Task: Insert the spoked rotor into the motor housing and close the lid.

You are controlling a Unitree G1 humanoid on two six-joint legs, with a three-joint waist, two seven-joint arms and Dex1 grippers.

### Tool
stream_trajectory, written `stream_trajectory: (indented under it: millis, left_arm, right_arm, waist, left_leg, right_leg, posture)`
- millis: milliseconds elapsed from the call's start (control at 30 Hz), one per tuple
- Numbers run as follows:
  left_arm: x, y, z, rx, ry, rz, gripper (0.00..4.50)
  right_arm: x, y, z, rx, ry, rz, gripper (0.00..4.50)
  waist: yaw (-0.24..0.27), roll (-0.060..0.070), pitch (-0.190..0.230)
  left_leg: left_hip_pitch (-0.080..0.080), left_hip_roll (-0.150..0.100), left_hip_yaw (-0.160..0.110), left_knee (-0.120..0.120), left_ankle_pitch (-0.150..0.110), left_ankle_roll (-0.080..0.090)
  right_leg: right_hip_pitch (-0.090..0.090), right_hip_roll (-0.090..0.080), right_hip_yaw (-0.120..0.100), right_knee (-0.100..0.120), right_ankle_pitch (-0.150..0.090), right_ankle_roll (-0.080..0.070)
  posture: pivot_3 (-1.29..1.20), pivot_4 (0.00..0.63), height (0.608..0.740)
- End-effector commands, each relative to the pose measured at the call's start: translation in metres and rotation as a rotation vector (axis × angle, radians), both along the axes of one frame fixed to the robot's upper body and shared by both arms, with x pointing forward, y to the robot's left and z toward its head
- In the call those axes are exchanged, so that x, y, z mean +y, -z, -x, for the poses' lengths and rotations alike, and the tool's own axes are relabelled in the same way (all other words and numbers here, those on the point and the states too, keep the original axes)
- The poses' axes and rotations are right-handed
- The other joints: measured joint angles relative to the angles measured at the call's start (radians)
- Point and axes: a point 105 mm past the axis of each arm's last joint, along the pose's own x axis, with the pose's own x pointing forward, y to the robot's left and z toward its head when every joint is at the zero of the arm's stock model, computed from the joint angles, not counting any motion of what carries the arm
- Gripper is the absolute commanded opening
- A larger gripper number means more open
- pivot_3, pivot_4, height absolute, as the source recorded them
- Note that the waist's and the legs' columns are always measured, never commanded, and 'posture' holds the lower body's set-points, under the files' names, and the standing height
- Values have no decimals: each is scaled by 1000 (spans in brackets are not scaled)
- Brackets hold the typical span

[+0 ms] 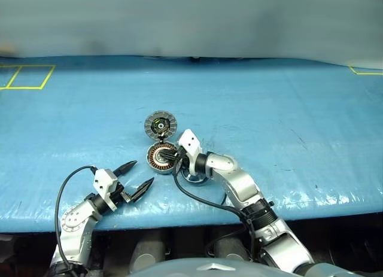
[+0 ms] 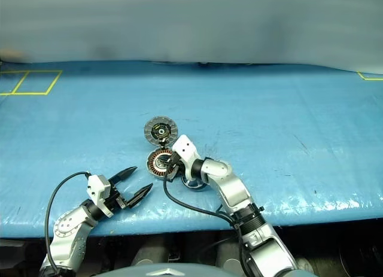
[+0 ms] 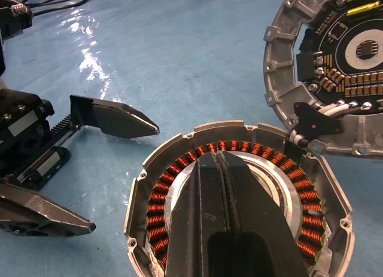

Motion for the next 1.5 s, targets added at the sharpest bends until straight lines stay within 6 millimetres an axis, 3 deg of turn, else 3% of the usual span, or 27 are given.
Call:
stream_trajectory:
  millis: [33, 300, 733, 900, 1033, 1133, 1200, 1500]
  left_arm:
    - [0, 4, 3, 10, -12, -2, 4500]
    - [0, 4, 4, 11, -16, -2, 4500]
    - [-1, 3, 2, 8, -11, -1, 4500]
    - [0, 0, 0, -2, 2, -3, 4500]
    - [-1, -3, 0, -10, 26, -4, 4500]
    - [0, -5, 0, -10, 42, -6, 4500]
    - [1, -6, 0, -11, 52, -11, 4500]
    - [4, -13, -3, -34, 68, -30, 4500]
  right_arm:
    - [7, -3, 3, -31, -33, 21, 15]
    - [7, -1, -5, -60, 14, 93, 15]
    - [-4, -41, 1, -104, 14, -25, 15]
    - [-41, -49, 7, -152, 64, -10, 15]
    - [-72, -48, 33, -140, -11, 42, 15]
    - [-89, -46, 41, -132, 11, 90, 887]
    - [-96, -44, 46, -125, 12, 120, 1432]
    - [-107, -21, 38, -122, 48, 291, 1432]
  waist:
    - [0, 0, 0]
    - [-1, 0, 0]
    - [1, 0, 0]
    - [3, 0, 0]
    - [4, -1, 0]
    - [1, -1, 1]
    - [3, -2, 1]
    - [5, -4, 2]
  left_leg:
    - [0, 0, 0, 0, 0, 0]
    - [1, 0, 0, 0, 0, 0]
    - [0, 0, 0, 0, 0, 0]
    - [0, 0, 0, 0, 0, 0]
    - [-1, 0, 0, 0, -1, 1]
    - [-1, 1, 0, 0, -1, 0]
    - [-1, 1, 0, 0, 0, 0]
    - [-2, 1, 0, 0, -1, 0]
  right_leg:
    - [0, 0, 0, 0, 0, 0]
    - [0, 0, 0, 0, 0, 0]
    - [0, 0, 0, 0, 0, 0]
    - [0, -1, -1, 0, 0, 0]
    - [0, -2, -2, -1, -2, 4]
    - [0, -1, -2, -1, -3, 4]
    - [0, -1, -2, -1, -3, 4]
    - [-1, -2, -3, -2, -3, 4]
  posture:
    - [0, 150, 740]
    - [0, 150, 740]
    - [0, 150, 740]
    - [0, 150, 740]
    - [0, 150, 740]
    - [0, 150, 740]
    - [0, 150, 740]
    - [0, 150, 740]
